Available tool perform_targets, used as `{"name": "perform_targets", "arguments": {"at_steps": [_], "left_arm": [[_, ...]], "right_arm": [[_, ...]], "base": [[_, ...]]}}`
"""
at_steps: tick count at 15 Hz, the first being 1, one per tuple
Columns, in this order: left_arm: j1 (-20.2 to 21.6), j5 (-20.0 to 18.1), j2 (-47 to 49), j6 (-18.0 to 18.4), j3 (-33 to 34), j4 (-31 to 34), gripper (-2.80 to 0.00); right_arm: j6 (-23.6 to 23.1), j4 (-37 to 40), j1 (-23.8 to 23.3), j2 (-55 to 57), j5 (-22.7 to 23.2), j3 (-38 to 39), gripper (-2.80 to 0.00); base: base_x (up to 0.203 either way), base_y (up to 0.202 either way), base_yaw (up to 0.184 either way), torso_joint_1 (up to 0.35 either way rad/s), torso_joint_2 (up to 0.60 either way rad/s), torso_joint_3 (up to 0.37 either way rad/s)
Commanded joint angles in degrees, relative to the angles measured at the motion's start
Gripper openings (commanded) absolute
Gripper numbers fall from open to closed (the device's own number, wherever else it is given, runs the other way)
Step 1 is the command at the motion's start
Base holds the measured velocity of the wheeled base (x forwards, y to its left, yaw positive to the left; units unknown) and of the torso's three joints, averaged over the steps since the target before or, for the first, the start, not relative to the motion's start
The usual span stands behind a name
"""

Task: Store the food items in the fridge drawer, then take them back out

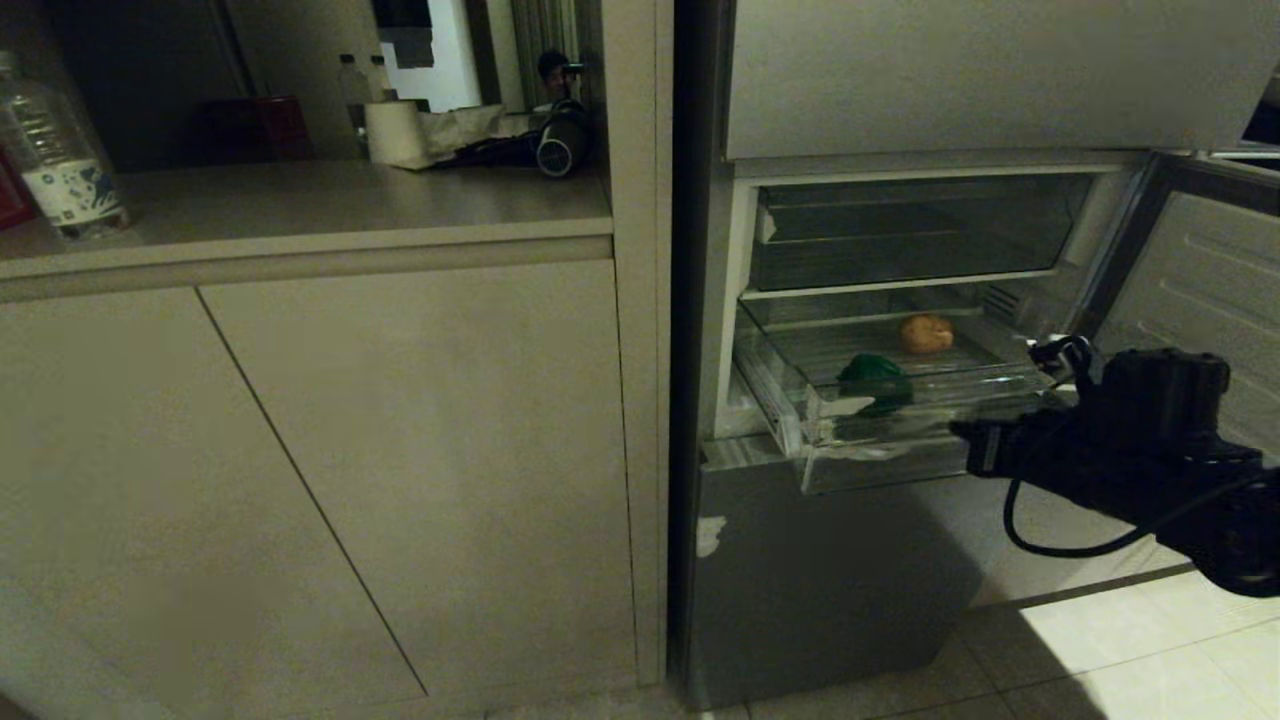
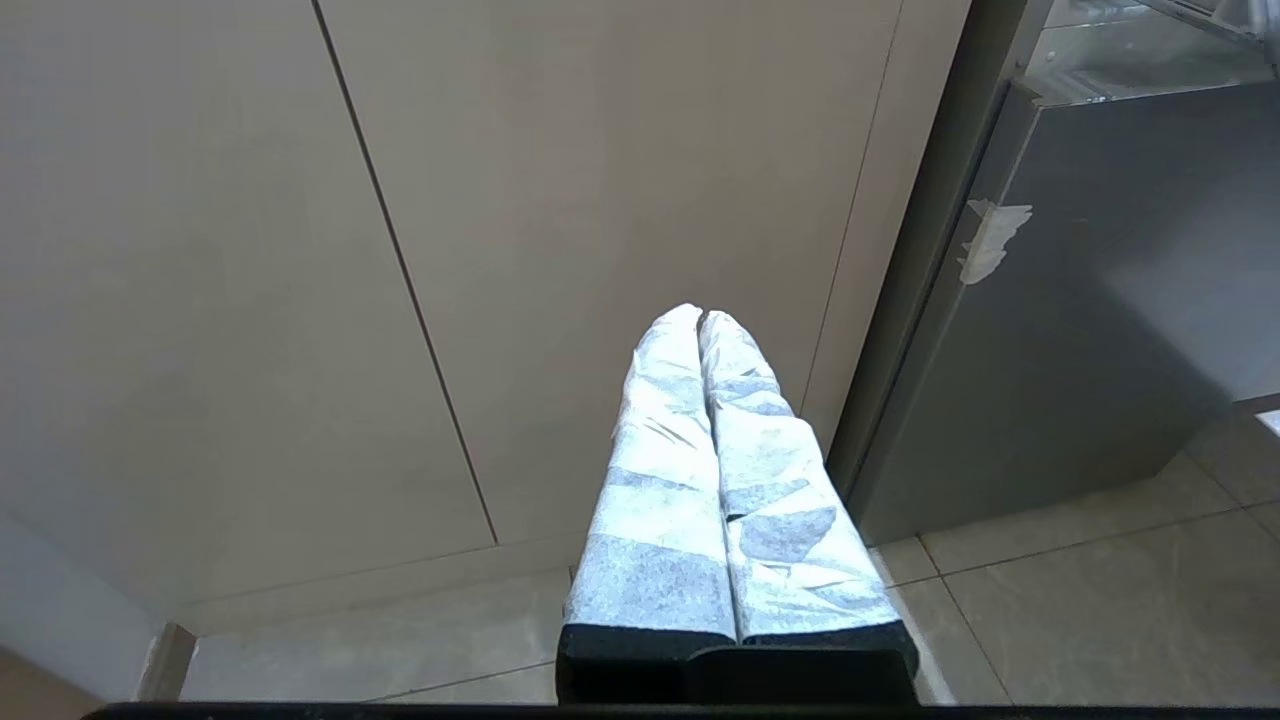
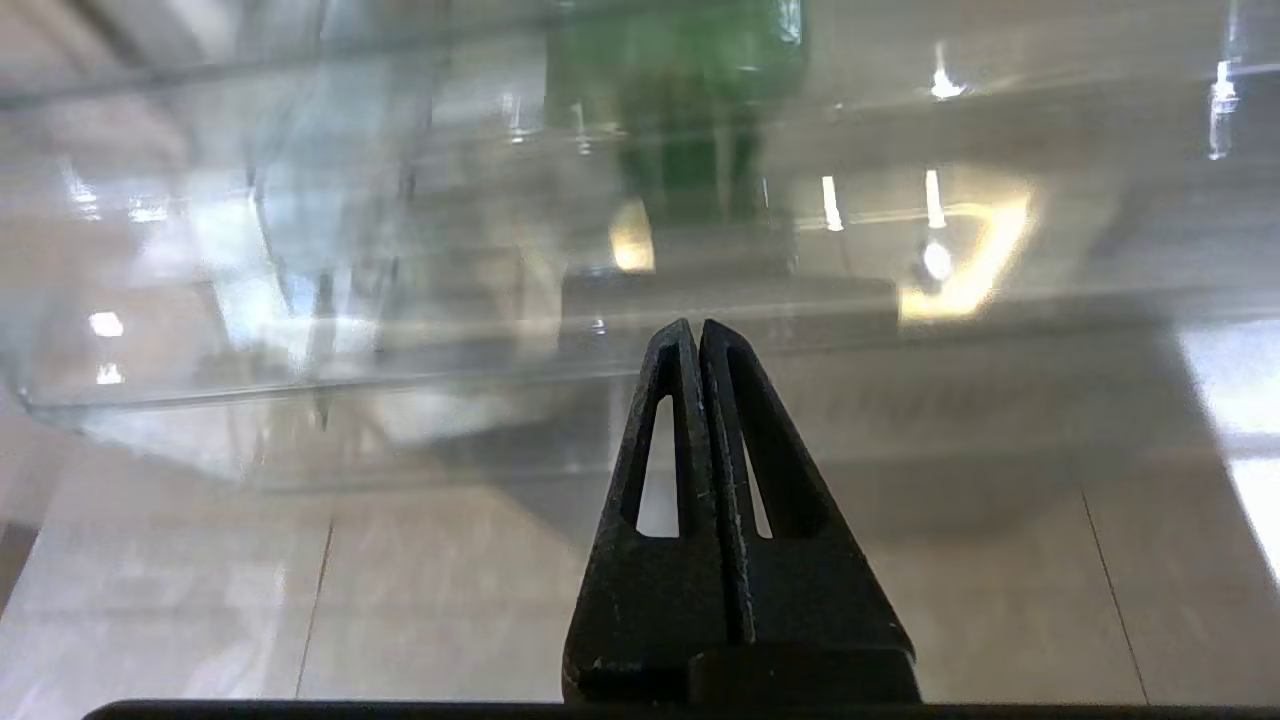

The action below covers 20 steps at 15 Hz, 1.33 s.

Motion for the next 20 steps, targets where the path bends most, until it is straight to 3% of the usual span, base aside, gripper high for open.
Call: {"name": "perform_targets", "arguments": {"at_steps": [1, 9, 12, 16, 18, 20], "left_arm": [[-0.04, 0.01, 0.09, 0.02, -0.01, 0.01, -2.8], [0.04, 0.01, 0.09, 0.02, -0.01, 0.01, -2.8], [-0.04, 0.01, 0.09, 0.02, -0.01, 0.01, -2.8], [0.03, 0.01, 0.09, 0.02, -0.01, 0.01, -2.8], [0.04, 0.01, 0.09, 0.02, -0.01, 0.01, -2.8], [-0.01, 0.01, 0.09, 0.02, -0.01, 0.05, -2.8]], "right_arm": [[0.04, -1.91, 0.02, 7.78, 0.84, -5.99, -2.8], [1.8, -15.07, -0.05, 25.81, 7.52, -25.15, -2.8], [5.55, -16.88, -0.09, 29.29, 9.88, -31.54, -2.8], [7.2, -17.02, -0.08, 32.37, 10.1, -40.33, -2.8], [8.37, -17.02, -0.15, 32.98, 9.93, -43.02, -2.8], [8.25, -17.15, -0.2, 30.73, 9.66, -39.28, -2.8]], "base": [[0.0, 0.0, 0.0, 0.0, 0.0, 0.0], [0.0, 0.0, 0.0, 0.0, 0.0, 0.0], [0.0, 0.0, 0.0, 0.0, 0.0, 0.0], [0.0, 0.0, 0.0, 0.0, 0.0, 0.0], [0.0, 0.0, 0.0, 0.0, 0.0, 0.0], [0.0, 0.0, 0.0, 0.0, 0.0, 0.0]]}}
